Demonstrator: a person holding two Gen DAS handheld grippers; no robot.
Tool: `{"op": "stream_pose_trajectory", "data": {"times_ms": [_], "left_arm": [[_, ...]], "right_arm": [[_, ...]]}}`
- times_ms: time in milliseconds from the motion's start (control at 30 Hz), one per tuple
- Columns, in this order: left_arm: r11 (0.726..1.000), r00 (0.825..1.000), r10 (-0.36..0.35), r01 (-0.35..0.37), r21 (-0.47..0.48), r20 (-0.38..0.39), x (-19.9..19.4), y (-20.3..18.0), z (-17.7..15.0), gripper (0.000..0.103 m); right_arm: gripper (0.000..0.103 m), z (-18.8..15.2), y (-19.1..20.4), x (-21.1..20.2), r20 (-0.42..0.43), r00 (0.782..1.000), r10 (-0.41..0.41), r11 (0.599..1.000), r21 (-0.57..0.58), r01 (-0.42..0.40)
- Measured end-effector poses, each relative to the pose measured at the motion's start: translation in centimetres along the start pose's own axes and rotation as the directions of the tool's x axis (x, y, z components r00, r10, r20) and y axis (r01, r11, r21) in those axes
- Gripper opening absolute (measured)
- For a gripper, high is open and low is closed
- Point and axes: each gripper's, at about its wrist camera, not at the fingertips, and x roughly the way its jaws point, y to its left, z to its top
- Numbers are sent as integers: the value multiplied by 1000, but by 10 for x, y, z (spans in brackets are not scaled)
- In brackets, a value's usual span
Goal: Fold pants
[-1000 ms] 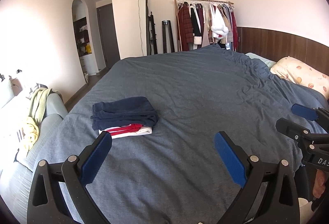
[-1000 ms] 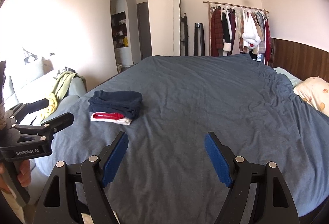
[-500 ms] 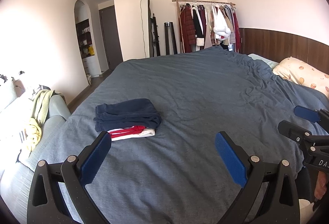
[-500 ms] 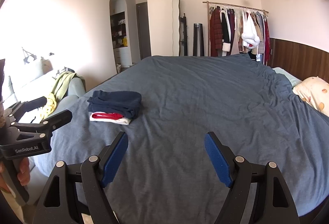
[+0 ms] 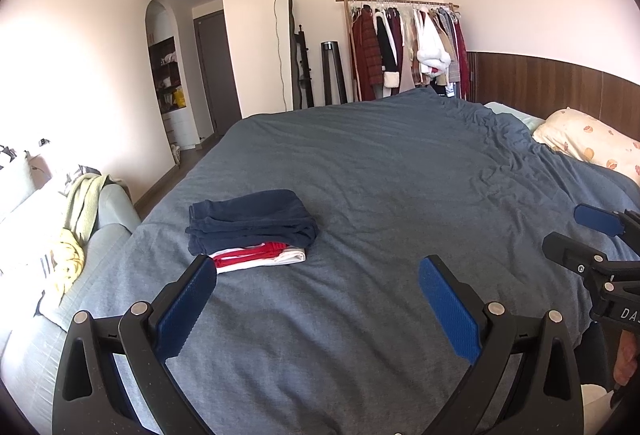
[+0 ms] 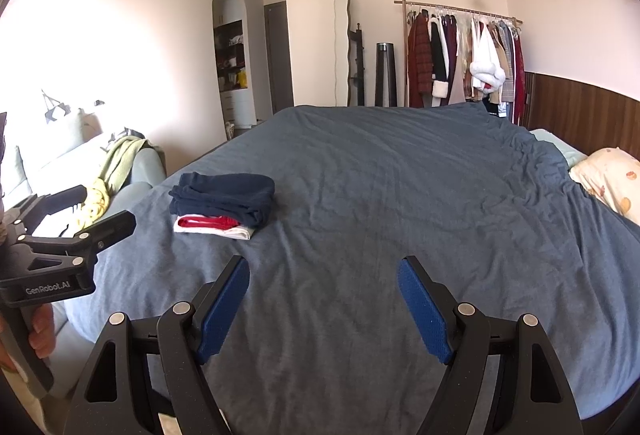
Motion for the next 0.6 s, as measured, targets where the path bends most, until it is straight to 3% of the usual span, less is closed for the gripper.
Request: {"op": "stream_pose_trajectory", "data": {"times_ms": [600], "left_arm": [[1000, 1000, 12, -12, -5, 5, 3, 4, 0, 103]], "right_arm": [[78, -3, 1, 5, -11, 1000, -3, 1000, 4, 3]]}}
